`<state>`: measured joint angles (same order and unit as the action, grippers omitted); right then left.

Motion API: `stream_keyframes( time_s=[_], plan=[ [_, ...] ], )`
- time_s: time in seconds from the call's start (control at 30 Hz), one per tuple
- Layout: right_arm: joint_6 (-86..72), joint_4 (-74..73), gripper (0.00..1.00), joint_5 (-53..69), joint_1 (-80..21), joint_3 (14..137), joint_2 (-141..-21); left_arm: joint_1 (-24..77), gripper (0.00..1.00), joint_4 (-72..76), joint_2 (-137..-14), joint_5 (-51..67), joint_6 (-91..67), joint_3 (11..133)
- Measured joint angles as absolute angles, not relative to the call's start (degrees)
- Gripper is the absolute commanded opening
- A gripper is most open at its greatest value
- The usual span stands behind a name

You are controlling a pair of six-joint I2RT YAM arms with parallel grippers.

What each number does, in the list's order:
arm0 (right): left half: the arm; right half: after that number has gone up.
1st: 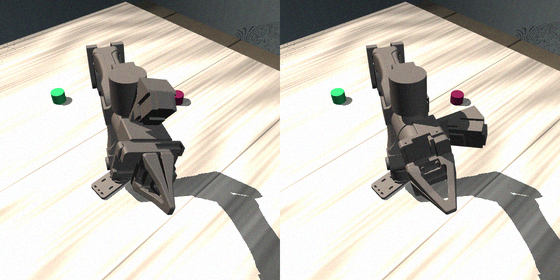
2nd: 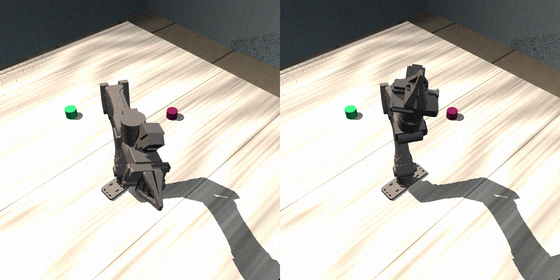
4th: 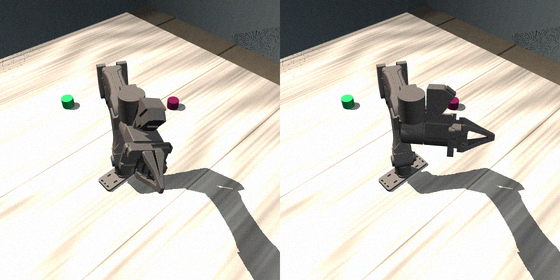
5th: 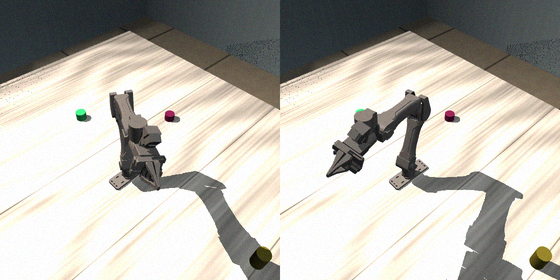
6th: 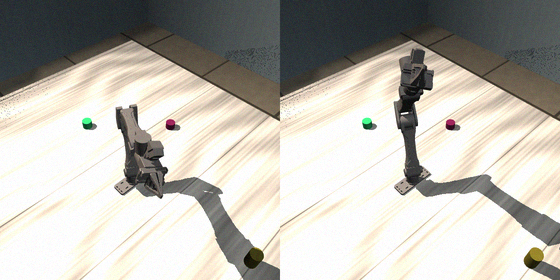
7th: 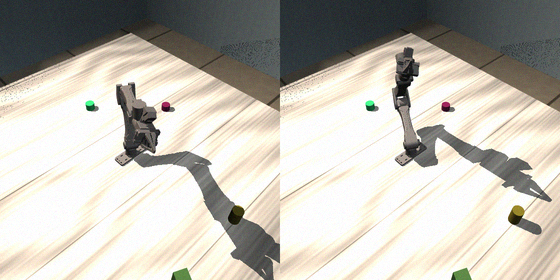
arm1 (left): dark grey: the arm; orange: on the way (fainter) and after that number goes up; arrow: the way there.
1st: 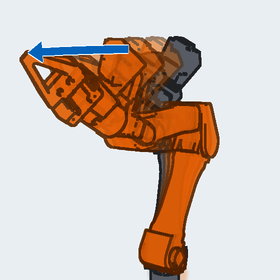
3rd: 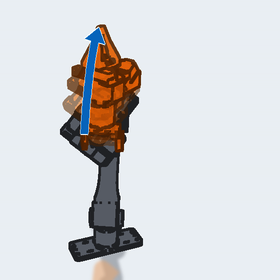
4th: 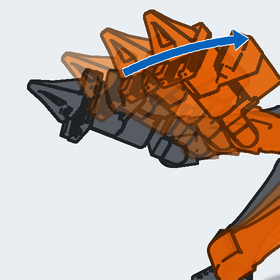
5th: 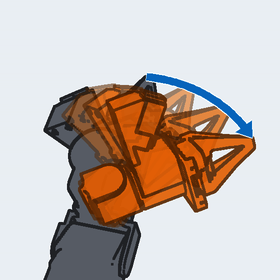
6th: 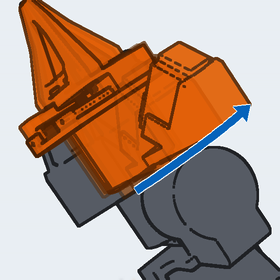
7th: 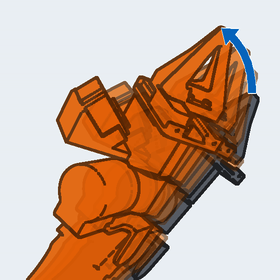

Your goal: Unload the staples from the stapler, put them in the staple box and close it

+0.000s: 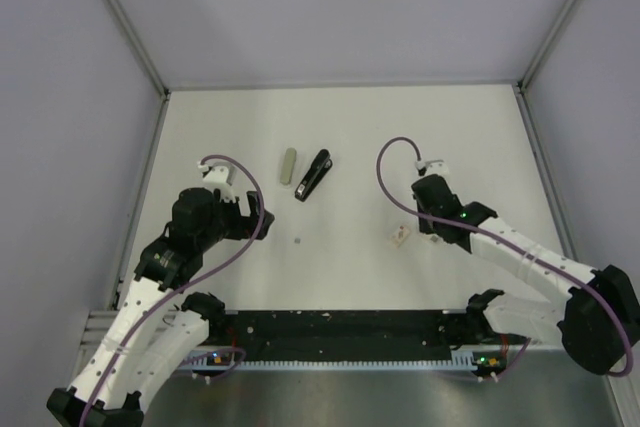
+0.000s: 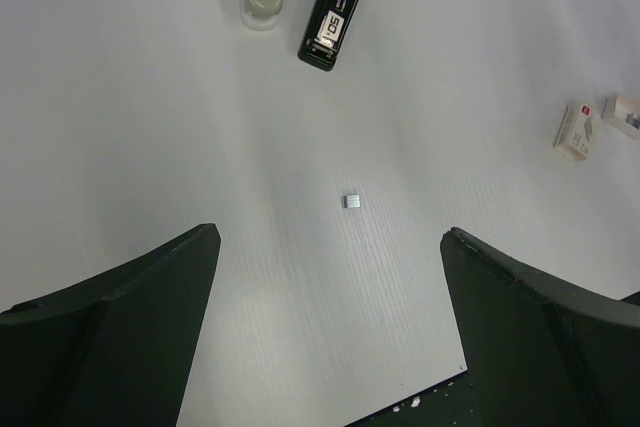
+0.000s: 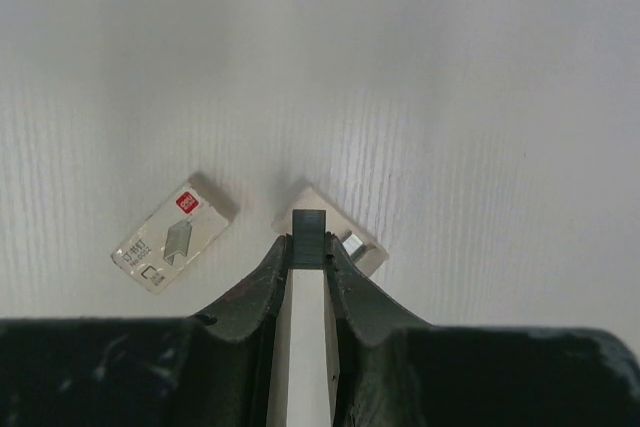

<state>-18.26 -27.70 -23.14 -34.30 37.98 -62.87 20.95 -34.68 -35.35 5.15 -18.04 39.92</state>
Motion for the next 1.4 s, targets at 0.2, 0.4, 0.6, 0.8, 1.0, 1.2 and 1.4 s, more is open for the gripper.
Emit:
stream_keyframes(
  time_s=[0.2, 0.4, 0.6, 0.8, 1.0, 1.2, 1.4],
  plan=[
    [-30.4, -31.1, 0.06, -22.3, -34.2, 38.5, -64.9, 21.0, 0.99, -34.7, -35.4, 5.1, -18.0, 39.9],
    [-37.8, -30.9, 0.05, -23.4, -34.2, 35.5, -64.1, 21.0, 0.99, -34.7, -35.4, 5.1, -18.0, 39.9],
    [-41.5, -30.7, 0.06, -25.1, -34.0, 33.3, -63.9, 21.1, 0.99, -34.7, -35.4, 5.1, -18.0, 39.9],
    [-43.3, -29.6, 0.07, -26.0, -33.7, 32.2, -63.9, 21.1, 0.99, -34.7, -35.5, 5.1, -18.0, 39.9],
    [-44.2, -28.1, 0.08, -26.4, -32.9, 32.2, -64.4, 21.1, 0.99, -34.7, -35.8, 5.1, -18.0, 39.9],
    [-44.2, -26.7, 0.08, -26.4, -32.7, 32.1, -65.9, 21.1, 0.99, -34.7, -35.9, 5.1, -18.0, 39.9],
    [-44.7, -25.7, 0.12, -26.3, -32.7, 31.1, -66.4, 21.1, 0.99, -34.7, -35.9, 5.1, -18.0, 39.9]
  ],
)
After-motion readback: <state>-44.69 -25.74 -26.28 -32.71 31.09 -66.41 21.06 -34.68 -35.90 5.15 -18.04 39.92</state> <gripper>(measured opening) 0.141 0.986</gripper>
